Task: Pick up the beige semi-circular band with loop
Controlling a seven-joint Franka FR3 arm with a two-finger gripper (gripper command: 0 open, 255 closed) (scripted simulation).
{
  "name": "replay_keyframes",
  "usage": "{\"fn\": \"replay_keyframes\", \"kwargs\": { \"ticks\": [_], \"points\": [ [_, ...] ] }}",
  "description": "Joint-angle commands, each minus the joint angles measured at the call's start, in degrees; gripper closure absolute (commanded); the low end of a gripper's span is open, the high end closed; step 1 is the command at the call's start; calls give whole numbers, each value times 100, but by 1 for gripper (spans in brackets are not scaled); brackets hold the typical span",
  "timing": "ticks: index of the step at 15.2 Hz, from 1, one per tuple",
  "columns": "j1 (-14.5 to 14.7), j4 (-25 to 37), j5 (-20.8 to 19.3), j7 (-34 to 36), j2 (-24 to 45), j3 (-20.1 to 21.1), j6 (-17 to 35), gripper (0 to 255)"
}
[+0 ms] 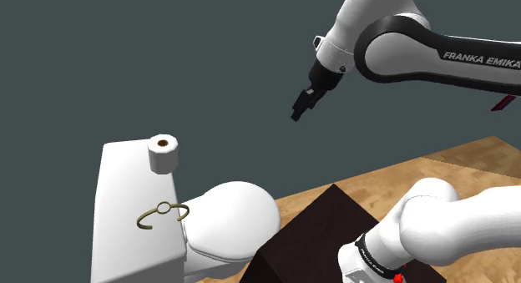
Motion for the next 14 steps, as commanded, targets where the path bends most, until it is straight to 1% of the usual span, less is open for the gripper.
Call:
{"fn": "replay_keyframes", "kwargs": {
  "ticks": [1, 8, 14],
  "points": [
    [78, -6, 42, 89, 270, 139, 262, 0],
    [322, 155, 81, 486, 1305, 682, 1067, 0],
    [481, 509, -105, 902, 2325, 1137, 1649, 0]
  ]
}}
